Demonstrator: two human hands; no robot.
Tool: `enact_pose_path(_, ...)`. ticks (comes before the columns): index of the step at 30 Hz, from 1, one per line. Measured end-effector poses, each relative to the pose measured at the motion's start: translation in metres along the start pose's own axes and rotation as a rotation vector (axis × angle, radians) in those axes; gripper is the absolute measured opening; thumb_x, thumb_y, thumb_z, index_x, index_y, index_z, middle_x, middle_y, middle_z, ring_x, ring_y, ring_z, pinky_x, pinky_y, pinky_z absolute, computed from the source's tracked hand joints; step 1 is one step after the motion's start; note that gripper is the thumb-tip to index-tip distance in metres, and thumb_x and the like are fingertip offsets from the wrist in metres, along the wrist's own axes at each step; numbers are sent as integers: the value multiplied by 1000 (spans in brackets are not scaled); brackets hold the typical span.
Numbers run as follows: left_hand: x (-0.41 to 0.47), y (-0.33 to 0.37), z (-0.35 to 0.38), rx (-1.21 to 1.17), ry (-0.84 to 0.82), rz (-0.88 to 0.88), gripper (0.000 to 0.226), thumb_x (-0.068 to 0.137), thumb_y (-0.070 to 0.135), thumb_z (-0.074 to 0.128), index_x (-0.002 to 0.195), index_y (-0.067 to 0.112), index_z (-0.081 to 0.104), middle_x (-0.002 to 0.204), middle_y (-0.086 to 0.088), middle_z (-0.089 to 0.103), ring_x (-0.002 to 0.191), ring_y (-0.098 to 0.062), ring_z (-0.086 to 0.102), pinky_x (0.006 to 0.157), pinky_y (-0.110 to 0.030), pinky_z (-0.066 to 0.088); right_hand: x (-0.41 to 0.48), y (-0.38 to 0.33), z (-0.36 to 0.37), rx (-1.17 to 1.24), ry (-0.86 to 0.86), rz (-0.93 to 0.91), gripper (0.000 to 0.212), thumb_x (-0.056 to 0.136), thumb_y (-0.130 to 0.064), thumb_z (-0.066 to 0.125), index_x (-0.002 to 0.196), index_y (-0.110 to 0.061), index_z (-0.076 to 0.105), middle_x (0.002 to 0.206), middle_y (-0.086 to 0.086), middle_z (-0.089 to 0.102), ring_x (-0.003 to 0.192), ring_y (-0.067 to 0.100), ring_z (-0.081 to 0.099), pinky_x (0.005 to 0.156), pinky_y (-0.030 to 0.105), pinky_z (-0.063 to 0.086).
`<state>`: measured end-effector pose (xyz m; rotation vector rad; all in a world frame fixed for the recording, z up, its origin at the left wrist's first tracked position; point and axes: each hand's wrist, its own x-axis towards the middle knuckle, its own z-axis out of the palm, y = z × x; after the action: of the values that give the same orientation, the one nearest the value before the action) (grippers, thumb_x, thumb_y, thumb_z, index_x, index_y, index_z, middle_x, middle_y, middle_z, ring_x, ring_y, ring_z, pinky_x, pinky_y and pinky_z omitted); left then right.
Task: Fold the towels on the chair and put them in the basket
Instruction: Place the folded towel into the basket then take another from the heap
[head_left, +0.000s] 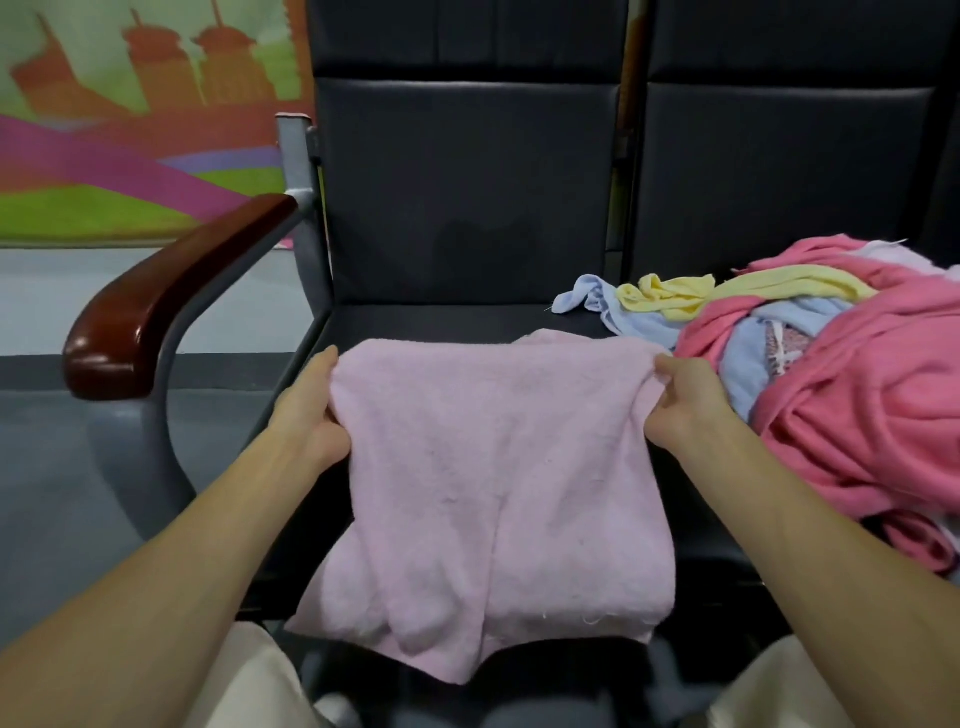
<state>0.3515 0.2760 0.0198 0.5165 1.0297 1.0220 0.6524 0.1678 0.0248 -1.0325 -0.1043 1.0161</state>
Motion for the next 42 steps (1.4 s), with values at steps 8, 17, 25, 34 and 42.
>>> enact_pose_path(8,-43,27,7,108,-46,234,28,82,31,73,105,15,68,100,-2,72,94,-18,67,79,-38,54,-48,-10,21,-263,32,-304,17,90,-1,58,89,-17,63,91,4,66,86,23,65,80,40,56)
enact_pose_path(17,-145,139,30,147,-156,503,31,59,23,69,88,14,61,74,0,52,64,-14,50,52,-20,41,-129,-112,91,-275,136,-722,19,87,-10,56,97,-16,71,95,0,69,83,15,62,67,24,50)
enact_pose_path(25,-211,182,26,309,-204,722,19,85,0,63,98,14,61,85,-3,58,70,-16,53,57,-27,42,-182,-154,107,-415,139,-894,11,86,-17,59,86,-22,69,87,-2,70,82,15,64,71,28,54)
enact_pose_path(34,-214,180,24,716,-29,804,15,94,6,57,98,4,71,96,-4,66,81,-18,57,69,-31,50,-187,-163,99,-563,160,-857,22,95,-12,45,112,-10,59,107,8,59,96,23,57,75,32,47)
enact_pose_path(42,-196,163,20,563,-107,271,10,84,2,68,78,8,64,81,-9,62,66,-19,57,46,-27,53,-184,-139,87,-620,141,-793,40,89,-1,41,110,-21,68,107,2,63,99,22,57,89,36,52)
